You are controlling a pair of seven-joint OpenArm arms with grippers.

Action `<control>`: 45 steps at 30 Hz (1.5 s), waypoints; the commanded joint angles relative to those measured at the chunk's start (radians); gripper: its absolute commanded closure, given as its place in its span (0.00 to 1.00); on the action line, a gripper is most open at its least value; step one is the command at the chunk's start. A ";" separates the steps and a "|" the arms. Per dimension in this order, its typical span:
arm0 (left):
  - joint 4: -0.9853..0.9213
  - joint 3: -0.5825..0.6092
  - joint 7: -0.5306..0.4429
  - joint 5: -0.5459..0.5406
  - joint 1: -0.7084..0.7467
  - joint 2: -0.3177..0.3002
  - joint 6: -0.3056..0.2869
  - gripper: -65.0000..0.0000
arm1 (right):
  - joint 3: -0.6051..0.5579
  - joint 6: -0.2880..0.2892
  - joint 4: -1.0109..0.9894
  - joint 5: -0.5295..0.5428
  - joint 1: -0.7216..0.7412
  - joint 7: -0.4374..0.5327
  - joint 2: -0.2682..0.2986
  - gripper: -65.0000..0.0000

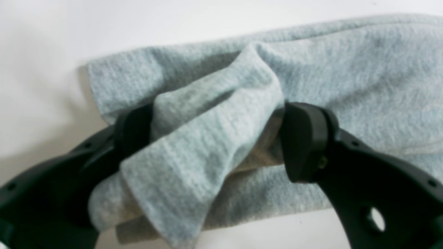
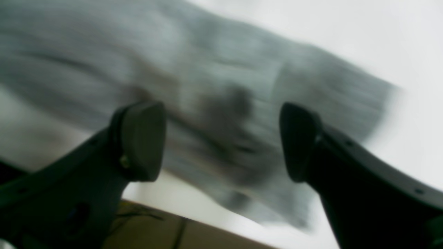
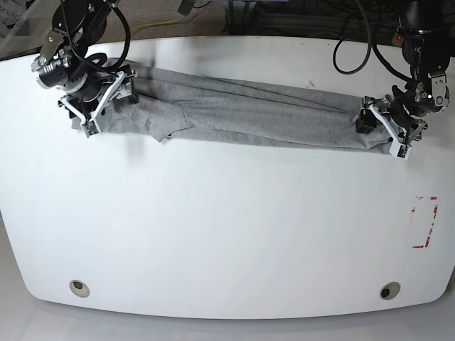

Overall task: Fold the T-shirt properly
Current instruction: 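Lay the folded strip down and adjust its ends with both grippers, then release the strip end with the left gripper and move it inward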

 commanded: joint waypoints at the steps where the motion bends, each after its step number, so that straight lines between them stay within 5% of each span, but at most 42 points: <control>1: 0.008 -0.001 0.030 0.010 0.000 -0.013 0.005 0.22 | 0.000 0.001 -0.025 0.049 -0.002 0.005 -0.002 0.30; 6: 0.006 -0.003 0.030 0.010 0.000 -0.011 0.005 0.22 | -0.032 0.001 -0.171 -0.017 0.021 0.044 -0.017 0.30; 10: 0.025 -0.015 0.030 -0.017 0.002 -0.010 0.005 0.22 | -0.061 0.001 -0.354 -0.139 0.072 0.174 0.002 0.29; 14: 0.042 -0.144 0.034 -0.211 0.008 0.006 0.005 0.22 | -0.115 0.001 -0.528 -0.213 0.170 0.285 0.052 0.29; 20: 0.042 -0.239 0.070 -0.445 0.010 -0.013 0.005 0.19 | -0.127 0.001 -0.636 -0.221 0.276 0.308 0.083 0.29; 25: 0.039 -0.339 0.180 -0.580 0.010 -0.033 0.005 0.02 | -0.164 0.001 -0.636 -0.221 0.313 0.308 0.084 0.29; 45: -0.118 -0.346 0.212 -0.576 0.085 -0.036 0.005 0.01 | -0.195 0.001 -0.634 -0.221 0.305 0.308 0.061 0.29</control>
